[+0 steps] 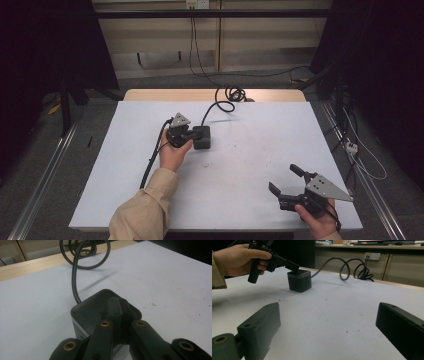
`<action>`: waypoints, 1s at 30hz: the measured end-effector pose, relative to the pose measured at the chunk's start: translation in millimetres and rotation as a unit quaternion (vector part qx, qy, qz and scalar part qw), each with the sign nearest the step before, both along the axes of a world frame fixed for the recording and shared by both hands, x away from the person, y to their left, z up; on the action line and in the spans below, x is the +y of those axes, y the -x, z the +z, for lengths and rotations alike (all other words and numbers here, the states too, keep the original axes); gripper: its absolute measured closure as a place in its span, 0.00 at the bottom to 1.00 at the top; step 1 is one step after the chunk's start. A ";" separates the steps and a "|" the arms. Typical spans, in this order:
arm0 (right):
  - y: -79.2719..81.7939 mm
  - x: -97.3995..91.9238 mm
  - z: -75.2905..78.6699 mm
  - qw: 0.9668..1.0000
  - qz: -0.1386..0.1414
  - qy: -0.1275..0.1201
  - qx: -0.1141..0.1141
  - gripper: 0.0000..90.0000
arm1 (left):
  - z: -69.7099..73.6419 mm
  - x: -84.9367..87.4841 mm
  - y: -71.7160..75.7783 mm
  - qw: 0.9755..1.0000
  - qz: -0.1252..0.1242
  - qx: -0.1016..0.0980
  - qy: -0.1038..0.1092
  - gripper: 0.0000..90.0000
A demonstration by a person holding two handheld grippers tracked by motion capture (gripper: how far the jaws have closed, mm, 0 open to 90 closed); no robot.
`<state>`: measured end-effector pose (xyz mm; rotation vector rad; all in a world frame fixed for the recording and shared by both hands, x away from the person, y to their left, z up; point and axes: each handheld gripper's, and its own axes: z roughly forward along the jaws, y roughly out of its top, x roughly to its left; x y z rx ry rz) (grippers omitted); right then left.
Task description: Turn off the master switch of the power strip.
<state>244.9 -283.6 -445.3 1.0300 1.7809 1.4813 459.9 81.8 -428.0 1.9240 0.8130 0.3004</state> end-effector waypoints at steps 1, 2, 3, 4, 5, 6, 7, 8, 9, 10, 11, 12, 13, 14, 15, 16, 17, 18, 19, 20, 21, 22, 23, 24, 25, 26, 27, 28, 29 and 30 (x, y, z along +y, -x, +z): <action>0.0 0.0 0.0 1.000 0.000 0.000 0.000 0.06 | 0.4 -0.1 -0.1 1.000 -0.001 0.000 -0.003 1.00; 0.0 0.0 -0.1 1.000 0.000 0.000 0.000 0.06 | 1.3 -0.5 -0.2 1.000 -0.003 -0.003 -0.010 1.00; 0.2 0.2 0.0 1.000 0.001 0.001 0.001 0.06 | 1.6 -1.1 0.0 1.000 -0.002 -0.004 -0.014 1.00; 0.1 0.2 0.0 1.000 0.001 0.001 0.000 0.06 | 2.3 -2.9 0.9 1.000 -0.002 -0.007 -0.023 1.00; 0.1 0.4 0.0 1.000 0.001 0.001 0.000 0.06 | 3.1 -3.1 0.8 0.999 -0.002 -0.013 -0.032 1.00; 0.1 0.4 0.0 1.000 0.001 0.002 0.000 0.06 | 3.6 -3.7 0.9 0.999 -0.004 -0.010 -0.033 1.00; 0.1 0.6 0.0 1.000 0.001 0.002 0.001 0.06 | 3.1 -3.5 1.0 1.000 -0.002 -0.008 -0.028 1.00; 0.2 0.6 0.1 1.000 0.001 0.002 0.001 0.06 | 2.9 -3.0 0.8 1.000 -0.002 -0.007 -0.026 1.00; 0.3 0.6 0.3 1.000 0.000 0.001 0.000 0.06 | 3.0 -2.9 0.9 1.000 -0.002 -0.006 -0.025 1.00; 0.4 0.5 0.5 1.000 0.000 0.001 0.000 0.06 | 3.3 -3.3 1.2 1.000 0.000 -0.008 -0.028 1.00; 0.4 0.4 0.5 1.000 0.000 0.000 -0.001 0.06 | 3.6 -3.9 1.5 1.000 -0.001 -0.009 -0.029 1.00; 0.2 0.2 0.2 1.000 0.000 0.000 0.000 0.06 | 3.6 -4.1 1.6 1.000 0.001 -0.008 -0.029 1.00; 0.0 0.1 -0.2 1.000 0.000 0.001 0.000 0.06 | 3.6 -3.6 1.4 1.000 0.002 -0.007 -0.029 1.00; 0.0 0.1 -0.3 1.000 0.000 0.000 0.001 0.06 | 3.4 -3.4 1.2 1.000 0.002 -0.003 -0.024 1.00; -0.1 0.1 -0.4 1.000 0.000 0.001 0.001 0.06 | 3.2 -3.2 1.1 1.000 0.003 -0.002 -0.022 1.00; 0.1 0.2 -0.3 1.000 0.001 0.001 0.001 0.06 | 3.2 -3.0 0.8 1.000 0.002 -0.003 -0.022 1.00; 0.2 0.1 0.1 1.000 0.001 0.001 0.000 0.06 | 3.3 -2.9 0.8 1.000 0.003 -0.003 -0.023 1.00; 0.2 0.2 0.2 1.000 0.000 0.000 -0.001 0.06 | 3.3 -2.9 0.7 1.000 0.002 -0.003 -0.023 1.00; 0.3 0.2 0.4 1.000 0.000 0.000 -0.001 0.06 | 3.1 -2.9 0.9 1.000 0.003 0.000 -0.019 1.00; 0.2 0.1 0.3 1.000 0.000 0.000 -0.001 0.06 | 2.9 -2.6 0.7 1.000 0.004 0.002 -0.016 1.00; 0.1 0.1 0.1 1.000 0.000 0.000 -0.001 0.06 | 2.6 -2.2 0.5 1.000 0.005 0.003 -0.015 1.00; 0.2 0.1 -0.1 1.000 0.000 0.001 0.000 0.06 | 2.6 -2.2 0.4 1.000 0.005 0.003 -0.014 1.00; 0.2 0.1 -0.1 1.000 0.001 0.001 0.000 0.06 | 2.5 -2.6 0.8 1.000 0.005 0.004 -0.013 1.00; 0.2 0.1 0.1 1.000 0.001 0.001 0.000 0.06 | 2.6 -2.5 0.7 1.000 0.004 0.003 -0.015 1.00; 0.2 0.1 0.2 1.000 0.001 0.001 0.000 0.06 | 2.4 -2.6 0.8 1.000 0.005 0.003 -0.013 1.00; 0.2 0.2 0.2 1.000 0.000 0.000 -0.001 0.06 | 2.5 -2.4 0.8 1.000 0.005 0.002 -0.015 1.00; 0.2 0.1 0.2 1.000 0.000 0.001 -0.001 0.06 | 2.6 -2.6 1.1 1.000 0.005 0.001 -0.015 1.00; 0.1 0.0 0.1 1.000 0.000 0.000 0.000 0.06 | 2.5 -2.8 1.4 1.000 0.006 0.001 -0.015 1.00; 0.1 -0.1 0.0 1.000 0.000 0.001 0.000 0.06 | 2.5 -2.8 1.3 1.000 0.006 0.001 -0.015 1.00; 0.1 -0.1 0.1 1.000 0.000 0.001 0.000 0.06 | 2.4 -2.7 1.2 1.000 0.006 0.001 -0.014 1.00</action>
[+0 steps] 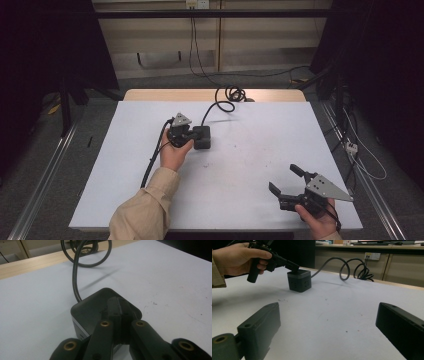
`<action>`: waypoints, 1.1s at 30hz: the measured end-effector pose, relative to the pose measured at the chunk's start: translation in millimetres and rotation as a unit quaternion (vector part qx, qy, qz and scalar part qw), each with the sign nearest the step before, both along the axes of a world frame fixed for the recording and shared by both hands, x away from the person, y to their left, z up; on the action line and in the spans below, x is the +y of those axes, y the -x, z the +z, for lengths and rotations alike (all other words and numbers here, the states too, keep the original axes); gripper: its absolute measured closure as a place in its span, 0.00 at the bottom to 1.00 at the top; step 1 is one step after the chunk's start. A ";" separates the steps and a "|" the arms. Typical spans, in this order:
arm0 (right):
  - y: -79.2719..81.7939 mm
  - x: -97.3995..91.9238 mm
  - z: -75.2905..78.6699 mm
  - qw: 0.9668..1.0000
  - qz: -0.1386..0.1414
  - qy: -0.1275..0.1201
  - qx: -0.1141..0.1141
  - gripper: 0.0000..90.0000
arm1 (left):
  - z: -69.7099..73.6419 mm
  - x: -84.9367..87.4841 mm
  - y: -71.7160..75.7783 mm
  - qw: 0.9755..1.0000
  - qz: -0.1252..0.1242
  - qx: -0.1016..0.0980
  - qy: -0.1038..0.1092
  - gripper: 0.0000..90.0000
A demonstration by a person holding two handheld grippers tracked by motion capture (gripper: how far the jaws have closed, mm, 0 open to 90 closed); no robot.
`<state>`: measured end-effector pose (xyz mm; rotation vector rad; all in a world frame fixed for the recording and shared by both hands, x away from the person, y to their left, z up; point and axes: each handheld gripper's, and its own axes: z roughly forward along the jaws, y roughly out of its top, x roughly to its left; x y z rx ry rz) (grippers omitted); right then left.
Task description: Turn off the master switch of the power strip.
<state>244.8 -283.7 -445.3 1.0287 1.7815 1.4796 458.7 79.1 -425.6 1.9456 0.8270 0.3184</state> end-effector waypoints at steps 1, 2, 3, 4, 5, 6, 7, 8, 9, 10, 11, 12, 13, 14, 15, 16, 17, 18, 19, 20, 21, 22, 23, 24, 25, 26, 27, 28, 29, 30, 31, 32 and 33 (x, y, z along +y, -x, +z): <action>0.0 0.1 0.1 1.000 0.000 0.000 0.000 0.06 | 0.0 0.1 -0.1 1.000 0.001 0.002 0.002 1.00; 0.0 0.1 0.1 1.000 0.000 0.000 0.000 0.06 | 0.0 0.4 -0.3 1.000 0.001 0.001 0.001 1.00; 0.0 0.1 0.2 1.000 0.000 0.000 -0.001 0.06 | -0.4 0.1 0.2 1.000 0.003 0.002 0.004 1.00; 0.0 0.1 0.1 1.000 0.000 -0.001 0.000 0.06 | -0.8 0.3 0.6 1.000 0.002 0.000 0.004 1.00; 0.0 0.1 0.1 1.000 0.000 -0.001 0.000 0.06 | -1.1 0.6 0.7 1.000 0.003 0.000 0.006 1.00; -0.1 0.1 0.0 1.000 0.001 -0.001 0.000 0.06 | -1.3 0.7 0.9 1.000 0.004 0.002 0.009 1.00; -0.2 0.2 -0.2 1.000 0.001 -0.001 0.000 0.06 | -1.2 0.8 0.8 1.000 0.003 0.002 0.008 1.00; -0.2 0.3 -0.3 1.000 0.001 -0.001 0.001 0.06 | -0.6 1.0 0.8 1.000 0.004 0.000 0.008 1.00; -0.2 0.4 -0.4 1.000 0.001 0.000 0.002 0.06 | 0.7 1.3 1.0 1.000 0.006 0.002 0.020 1.00; -0.1 0.4 -0.4 1.000 0.001 0.000 0.002 0.06 | 0.9 1.0 0.9 1.000 0.006 0.001 0.019 1.00; 0.0 0.4 -0.3 1.000 0.002 0.000 0.001 0.06 | 1.1 1.2 1.0 1.000 0.005 0.001 0.016 1.00; 0.0 0.4 -0.1 1.000 0.001 0.000 0.001 0.06 | 1.1 1.2 1.0 1.000 0.005 0.001 0.017 1.00; 0.0 0.4 0.0 1.000 0.001 0.000 0.001 0.06 | 0.8 1.1 1.1 1.000 0.006 0.001 0.019 1.00; -0.1 0.4 0.0 1.000 0.001 -0.001 0.000 0.06 | 0.9 1.1 1.1 1.000 0.006 0.000 0.018 1.00; -0.1 0.4 0.1 1.000 0.001 -0.001 0.000 0.06 | 0.8 0.8 1.2 1.000 0.007 0.000 0.019 1.00; -0.3 0.4 0.2 1.000 0.000 -0.001 0.000 0.06 | 0.9 0.8 1.2 1.000 0.007 0.000 0.018 1.00; -0.5 0.6 0.3 1.000 0.001 -0.002 0.000 0.06 | 1.0 0.7 1.5 1.000 0.008 0.001 0.018 1.00; -0.8 0.8 0.4 1.000 0.001 -0.001 0.000 0.06 | 1.1 0.6 1.6 1.000 0.008 0.000 0.017 1.00; -1.1 1.0 0.3 1.000 0.001 -0.001 0.000 0.06 | 1.3 0.6 1.9 1.000 0.007 0.001 0.017 1.00; -1.4 1.2 0.2 1.000 0.002 -0.001 0.000 0.06 | 1.3 0.7 2.2 1.000 0.005 0.000 0.016 1.00; -1.7 1.5 0.1 1.000 0.003 -0.001 0.000 0.06 | 1.5 0.8 2.4 1.000 0.003 0.000 0.014 1.00; -2.0 1.6 0.1 1.000 0.004 -0.001 0.000 0.06 | 1.7 1.1 2.4 1.000 0.005 -0.003 0.013 1.00; -2.2 1.8 0.2 1.000 0.003 -0.002 0.000 0.06 | 1.9 1.1 2.8 1.000 0.008 -0.002 0.021 1.00; -2.5 1.8 0.3 1.000 0.004 -0.001 -0.001 0.06 | 2.7 1.7 2.9 1.000 0.007 -0.001 0.022 1.00; -2.6 1.8 0.3 1.000 0.004 -0.001 0.000 0.06 | 3.6 2.0 2.8 1.000 0.004 -0.004 0.025 1.00; -2.7 1.9 0.4 1.000 0.004 -0.001 0.000 0.06 | 4.3 1.7 3.3 1.000 0.001 -0.006 0.030 1.00; -2.9 2.1 0.4 1.000 0.004 -0.001 0.000 0.06 | 5.2 1.3 4.1 0.999 0.003 -0.006 0.031 1.00; -3.0 2.2 0.4 1.000 0.004 -0.001 0.000 0.06 | 6.3 1.6 4.8 0.999 0.005 -0.007 0.030 1.00; -3.2 2.4 0.4 1.000 0.004 -0.002 0.000 0.06 | 7.1 1.9 5.2 0.999 0.007 -0.006 0.036 0.99; -3.4 2.6 0.4 1.000 0.004 -0.002 0.000 0.06 | 7.8 2.2 5.4 0.999 0.008 -0.006 0.039 0.98; -3.7 2.7 0.3 1.000 0.005 -0.002 0.000 0.06 | 8.5 2.4 5.8 0.999 0.009 -0.005 0.039 0.96; -3.7 2.8 0.3 1.000 0.005 -0.002 0.000 0.06 | 8.8 2.5 6.0 0.999 0.007 -0.004 0.040 0.95; -3.6 2.9 0.3 1.000 0.005 -0.002 0.001 0.06 | 9.1 2.6 6.4 0.999 0.007 -0.001 0.041 0.94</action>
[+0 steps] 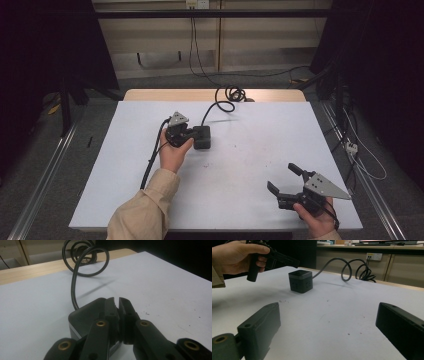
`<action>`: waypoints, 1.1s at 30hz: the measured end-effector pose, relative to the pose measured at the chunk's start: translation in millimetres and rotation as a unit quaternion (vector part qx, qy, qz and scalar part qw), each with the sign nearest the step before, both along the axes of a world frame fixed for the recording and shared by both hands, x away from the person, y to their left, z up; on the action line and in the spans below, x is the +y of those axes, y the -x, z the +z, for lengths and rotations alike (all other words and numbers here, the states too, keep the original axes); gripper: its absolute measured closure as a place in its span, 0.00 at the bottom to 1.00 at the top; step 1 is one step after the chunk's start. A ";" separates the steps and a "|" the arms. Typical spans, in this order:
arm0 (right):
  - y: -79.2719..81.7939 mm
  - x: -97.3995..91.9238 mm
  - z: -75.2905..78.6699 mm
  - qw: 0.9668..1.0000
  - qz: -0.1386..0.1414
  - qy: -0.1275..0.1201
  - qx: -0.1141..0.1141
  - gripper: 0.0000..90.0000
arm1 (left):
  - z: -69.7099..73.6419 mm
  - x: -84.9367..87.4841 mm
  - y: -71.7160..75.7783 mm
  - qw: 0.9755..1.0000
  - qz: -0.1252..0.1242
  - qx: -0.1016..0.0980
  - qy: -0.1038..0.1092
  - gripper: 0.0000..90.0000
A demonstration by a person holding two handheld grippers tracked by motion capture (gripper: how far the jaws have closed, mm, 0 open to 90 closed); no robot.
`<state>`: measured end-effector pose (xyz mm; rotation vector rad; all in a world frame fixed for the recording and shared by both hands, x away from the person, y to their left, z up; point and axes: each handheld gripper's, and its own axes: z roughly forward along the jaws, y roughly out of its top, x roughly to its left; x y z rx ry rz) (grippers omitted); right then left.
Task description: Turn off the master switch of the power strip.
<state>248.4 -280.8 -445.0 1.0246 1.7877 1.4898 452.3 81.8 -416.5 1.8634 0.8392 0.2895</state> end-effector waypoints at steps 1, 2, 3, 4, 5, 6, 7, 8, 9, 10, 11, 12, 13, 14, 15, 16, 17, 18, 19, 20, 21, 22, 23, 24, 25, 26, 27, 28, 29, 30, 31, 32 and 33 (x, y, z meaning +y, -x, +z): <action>0.1 -0.1 0.0 1.000 0.000 0.001 0.000 0.06 | 0.3 -0.2 0.4 1.000 0.001 0.002 0.002 0.92; 0.3 -0.1 0.0 1.000 0.000 0.001 0.000 0.06 | 0.8 -0.4 0.7 1.000 -0.001 0.004 0.006 0.89; 0.4 -0.4 -0.1 1.000 0.000 0.000 0.000 0.06 | 1.2 -0.4 1.1 1.000 -0.003 0.005 0.007 0.85; 0.4 -0.7 -0.2 1.000 0.000 0.001 0.000 0.06 | 1.8 -1.0 1.8 1.000 -0.001 0.008 0.011 0.80; 0.4 -1.0 -0.4 1.000 0.000 0.001 0.000 0.06 | 2.5 -1.1 2.2 1.000 -0.003 0.009 0.011 0.75; 0.6 -1.2 -0.4 1.000 -0.001 0.001 0.000 0.06 | 3.0 -1.2 2.6 1.000 -0.004 0.010 0.013 0.71; 0.8 -1.4 -0.3 1.000 -0.001 0.001 0.000 0.06 | 3.6 -1.4 3.2 1.000 -0.004 0.015 0.015 0.66; 1.0 -1.6 -0.3 1.000 -0.002 0.001 0.000 0.06 | 4.0 -1.6 3.6 1.000 -0.001 0.019 0.018 0.58; 1.2 -1.8 -0.4 1.000 -0.002 0.001 0.000 0.06 | 4.6 -1.3 4.2 1.000 -0.002 0.024 0.020 0.52; 1.4 -1.8 -0.4 1.000 -0.003 0.001 0.000 0.06 | 5.4 -1.2 5.2 0.999 -0.004 0.027 0.023 0.48; 1.6 -1.8 -0.2 1.000 -0.003 0.000 0.000 0.06 | 6.3 -0.7 6.1 0.999 -0.006 0.026 0.021 0.45; 1.8 -1.7 0.1 1.000 -0.003 0.000 0.000 0.06 | 7.4 -0.3 7.4 0.999 -0.007 0.025 0.020 0.41; 1.9 -1.7 0.1 1.000 -0.002 0.001 0.000 0.06 | 8.7 0.2 8.4 1.000 -0.009 0.024 0.018 0.36; 2.0 -1.9 -0.1 1.000 -0.003 0.001 0.000 0.06 | 10.2 0.9 10.0 1.000 -0.012 0.023 0.015 0.32; 2.0 -2.0 -0.2 1.000 -0.003 0.001 0.000 0.06 | 11.4 1.4 11.7 1.000 -0.013 0.022 0.014 0.30; 1.8 -2.2 -0.2 1.000 -0.003 0.001 0.000 0.06 | 12.6 2.1 13.1 1.000 -0.018 0.022 0.012 0.28; 1.7 -2.3 -0.4 1.000 -0.003 0.001 0.000 0.06 | 13.8 2.8 15.0 0.999 -0.020 0.021 0.013 0.26; 1.6 -2.4 -0.4 1.000 -0.004 0.001 0.001 0.06 | 14.4 4.0 16.9 0.999 -0.022 0.018 0.016 0.25; 1.5 -2.4 -0.4 1.000 -0.004 0.000 0.001 0.06 | 14.8 5.6 18.5 0.999 -0.023 0.018 0.017 0.24; 1.5 -2.5 -0.4 1.000 -0.004 0.001 0.001 0.06 | 14.7 7.5 20.3 0.999 -0.023 0.016 0.021 0.23; 1.6 -2.4 -0.5 1.000 -0.004 0.001 0.001 0.06 | 14.2 9.2 21.8 0.999 -0.023 0.017 0.021 0.21; 1.6 -2.4 -0.4 1.000 -0.004 0.001 0.000 0.06 | 13.4 11.0 23.0 0.999 -0.024 0.017 0.019 0.20; 1.8 -2.4 -0.4 1.000 -0.004 0.002 0.001 0.06 | 12.6 12.6 23.9 0.999 -0.026 0.019 0.017 0.19; 1.8 -2.4 -0.4 1.000 -0.004 0.002 0.001 0.06 | 12.0 13.6 24.9 0.999 -0.027 0.020 0.013 0.18; 1.9 -2.5 -0.4 1.000 -0.004 0.002 0.001 0.06 | 11.5 14.9 25.8 0.999 -0.029 0.017 0.010 0.16; 2.1 -2.5 -0.4 1.000 -0.004 0.001 0.001 0.06 | 10.7 16.4 27.3 0.999 -0.030 0.017 0.010 0.16; 2.1 -2.6 -0.4 1.000 -0.004 0.002 0.001 0.06 | 10.0 17.9 28.5 0.999 -0.030 0.017 0.011 0.16; 2.1 -2.7 -0.4 1.000 -0.004 0.002 0.001 0.06 | 9.2 19.7 29.7 0.999 -0.032 0.018 0.010 0.16; 2.2 -2.9 -0.5 1.000 -0.004 0.002 0.002 0.06 | 8.6 21.8 31.0 0.999 -0.032 0.018 0.007 0.15; 2.3 -2.9 -0.6 1.000 -0.004 0.002 0.002 0.06 | 7.6 23.6 32.1 0.999 -0.030 0.017 0.007 0.15; 2.4 -3.1 -0.6 1.000 -0.004 0.002 0.002 0.06 | 7.3 25.9 32.8 0.999 -0.031 0.020 0.003 0.15; 2.5 -3.2 -0.6 1.000 -0.004 0.002 0.002 0.06 | 6.9 28.4 33.7 0.999 -0.029 0.018 0.002 0.14; 2.6 -3.2 -0.5 1.000 -0.005 0.001 0.002 0.06 | 6.4 30.6 34.6 0.999 -0.027 0.017 0.004 0.14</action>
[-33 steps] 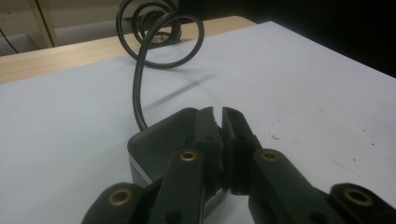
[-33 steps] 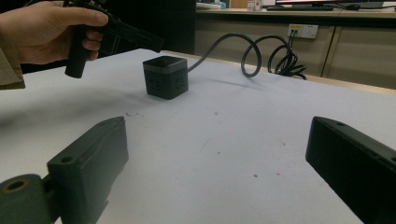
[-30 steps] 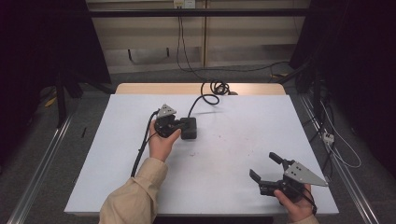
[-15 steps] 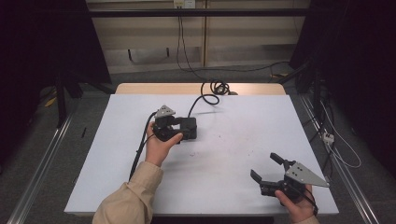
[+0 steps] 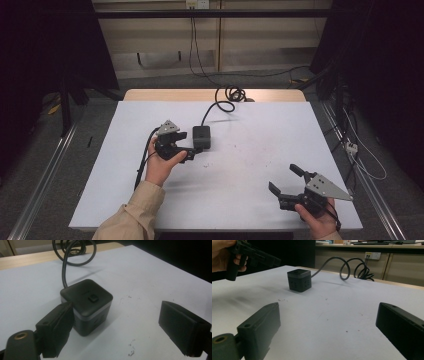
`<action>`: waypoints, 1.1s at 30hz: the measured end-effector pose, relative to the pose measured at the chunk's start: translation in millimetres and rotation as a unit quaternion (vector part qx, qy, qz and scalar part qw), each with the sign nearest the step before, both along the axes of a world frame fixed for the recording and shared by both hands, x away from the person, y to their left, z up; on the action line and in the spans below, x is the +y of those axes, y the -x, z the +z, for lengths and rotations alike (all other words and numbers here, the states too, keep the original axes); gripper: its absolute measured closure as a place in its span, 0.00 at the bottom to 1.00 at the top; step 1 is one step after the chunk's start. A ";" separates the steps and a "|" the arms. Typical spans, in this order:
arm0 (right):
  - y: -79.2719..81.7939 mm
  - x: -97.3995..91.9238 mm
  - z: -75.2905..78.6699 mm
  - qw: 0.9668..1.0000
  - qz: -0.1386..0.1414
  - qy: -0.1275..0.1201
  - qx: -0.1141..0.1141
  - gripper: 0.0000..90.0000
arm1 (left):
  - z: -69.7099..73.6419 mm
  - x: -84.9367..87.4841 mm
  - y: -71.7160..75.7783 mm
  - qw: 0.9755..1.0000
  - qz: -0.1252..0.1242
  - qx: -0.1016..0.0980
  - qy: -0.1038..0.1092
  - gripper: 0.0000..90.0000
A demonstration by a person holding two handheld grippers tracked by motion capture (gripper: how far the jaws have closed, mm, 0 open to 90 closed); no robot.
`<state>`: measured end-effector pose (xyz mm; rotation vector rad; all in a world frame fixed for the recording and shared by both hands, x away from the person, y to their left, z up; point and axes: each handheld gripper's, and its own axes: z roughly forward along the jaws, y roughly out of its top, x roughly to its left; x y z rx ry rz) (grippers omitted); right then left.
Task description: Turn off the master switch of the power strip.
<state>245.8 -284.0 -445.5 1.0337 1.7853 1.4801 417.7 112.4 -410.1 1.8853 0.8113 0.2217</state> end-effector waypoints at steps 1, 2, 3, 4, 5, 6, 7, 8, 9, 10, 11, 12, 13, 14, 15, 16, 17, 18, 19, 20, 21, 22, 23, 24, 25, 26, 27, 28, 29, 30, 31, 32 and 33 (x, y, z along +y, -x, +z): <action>0.1 -0.1 0.1 1.000 0.000 -0.001 0.000 0.06 | -0.4 2.5 0.7 1.000 0.001 0.001 -0.001 0.14; 0.1 -0.1 0.2 1.000 0.000 -0.001 0.000 0.06 | -1.0 4.7 1.6 1.000 0.003 0.000 0.001 0.14; 0.2 -0.1 0.3 1.000 -0.001 -0.001 -0.001 0.06 | -1.9 6.9 2.3 1.000 0.004 0.000 0.002 0.14; 0.3 0.0 0.4 1.000 -0.001 -0.001 -0.002 0.06 | -2.6 9.3 3.1 1.000 0.004 0.001 0.001 0.14; 0.2 0.1 0.5 1.000 0.000 -0.001 -0.002 0.06 | -3.6 11.6 4.5 1.000 0.005 0.003 0.004 0.13; 0.1 0.2 0.4 1.000 0.000 -0.001 -0.001 0.06 | -4.2 12.9 5.1 1.000 0.004 0.002 0.004 0.13; 0.1 0.3 0.4 1.000 0.000 -0.001 -0.001 0.06 | -4.9 14.9 6.8 1.000 0.004 0.002 0.005 0.13; 0.0 0.4 0.2 1.000 0.000 0.000 0.000 0.06 | -5.5 16.5 8.0 1.000 0.003 0.002 0.005 0.13; 0.1 0.4 0.1 1.000 0.000 0.000 0.000 0.06 | -5.9 17.9 9.5 1.000 0.002 0.002 0.005 0.13; 0.1 0.4 0.1 1.000 0.001 -0.001 0.000 0.06 | -6.2 18.9 10.6 1.000 0.001 0.000 0.004 0.13; 0.0 0.4 0.1 1.000 0.000 0.000 0.000 0.06 | -6.9 20.5 12.4 1.000 0.000 -0.001 0.003 0.13; 0.1 0.4 0.1 1.000 0.000 0.000 0.000 0.06 | -7.4 21.5 13.3 1.000 -0.002 -0.001 0.002 0.13; 0.1 0.4 0.1 1.000 0.000 0.000 0.000 0.06 | -8.0 22.8 14.6 1.000 -0.003 -0.001 0.002 0.12; 0.0 0.4 0.0 1.000 0.000 0.000 0.000 0.06 | -8.5 24.3 15.6 1.000 -0.004 -0.002 -0.001 0.12; 0.1 0.5 0.0 1.000 0.000 0.000 0.000 0.06 | -9.4 26.4 17.0 1.000 -0.004 -0.004 -0.001 0.12; 0.2 0.5 0.1 1.000 0.000 -0.001 0.000 0.06 | -9.8 27.9 17.7 1.000 -0.005 -0.003 -0.002 0.12; 0.3 0.6 0.1 1.000 0.000 0.000 0.000 0.06 | -10.8 30.0 19.0 1.000 -0.005 -0.002 0.000 0.12; 0.4 0.7 0.1 1.000 0.000 -0.001 0.000 0.06 | -11.5 31.8 19.8 1.000 -0.006 -0.001 -0.001 0.11; 0.5 0.7 0.1 1.000 0.001 -0.001 0.000 0.06 | -11.8 33.2 20.5 1.000 -0.006 -0.001 -0.002 0.11; 0.5 0.7 0.1 1.000 0.001 -0.001 0.000 0.06 | -12.2 35.2 21.7 1.000 -0.006 -0.002 -0.003 0.11; 0.5 0.6 0.2 1.000 0.000 -0.001 -0.001 0.06 | -12.2 36.8 22.1 1.000 -0.007 -0.003 -0.004 0.11; 0.5 0.6 0.1 1.000 0.000 -0.001 0.000 0.06 | -12.3 38.4 23.0 1.000 -0.006 -0.003 -0.003 0.11; 0.4 0.5 0.1 1.000 0.000 -0.001 0.000 0.06 | -12.3 39.8 23.8 1.000 -0.005 -0.003 -0.003 0.11; 0.4 0.5 0.1 1.000 0.000 -0.001 0.000 0.06 | -12.2 41.1 24.6 1.000 -0.003 -0.004 -0.003 0.11; 0.4 0.5 0.1 1.000 0.000 -0.001 0.000 0.06 | -12.1 42.8 25.4 1.000 -0.003 -0.004 -0.004 0.11; 0.3 0.5 0.1 1.000 0.000 -0.001 0.000 0.06 | -12.1 44.6 26.3 1.000 -0.004 -0.006 -0.003 0.11; 0.4 0.5 0.2 1.000 0.000 -0.001 0.000 0.06 | -12.3 46.0 27.4 1.000 -0.004 -0.007 -0.001 0.11; 0.5 0.5 0.2 1.000 0.000 -0.001 -0.001 0.06 | -12.5 47.6 28.6 1.000 -0.005 -0.008 -0.002 0.11; 0.5 0.4 0.2 1.000 0.000 -0.001 0.000 0.06 | -13.1 48.8 29.9 1.000 -0.005 -0.007 0.000 0.11; 0.6 0.4 0.2 1.000 0.000 -0.001 0.000 0.05 | -13.5 50.6 31.1 1.000 -0.006 -0.009 0.000 0.11; 0.6 0.3 0.2 1.000 -0.001 -0.001 0.000 0.06 | -13.8 52.8 32.6 1.000 -0.007 -0.011 0.001 0.11; 0.7 0.2 0.2 1.000 0.000 -0.002 0.000 0.06 | -13.8 54.8 33.6 1.000 -0.007 -0.012 -0.001 0.11; 0.8 0.2 0.3 1.000 0.000 -0.002 0.000 0.06 | -13.6 56.8 34.9 1.000 -0.006 -0.013 0.001 0.11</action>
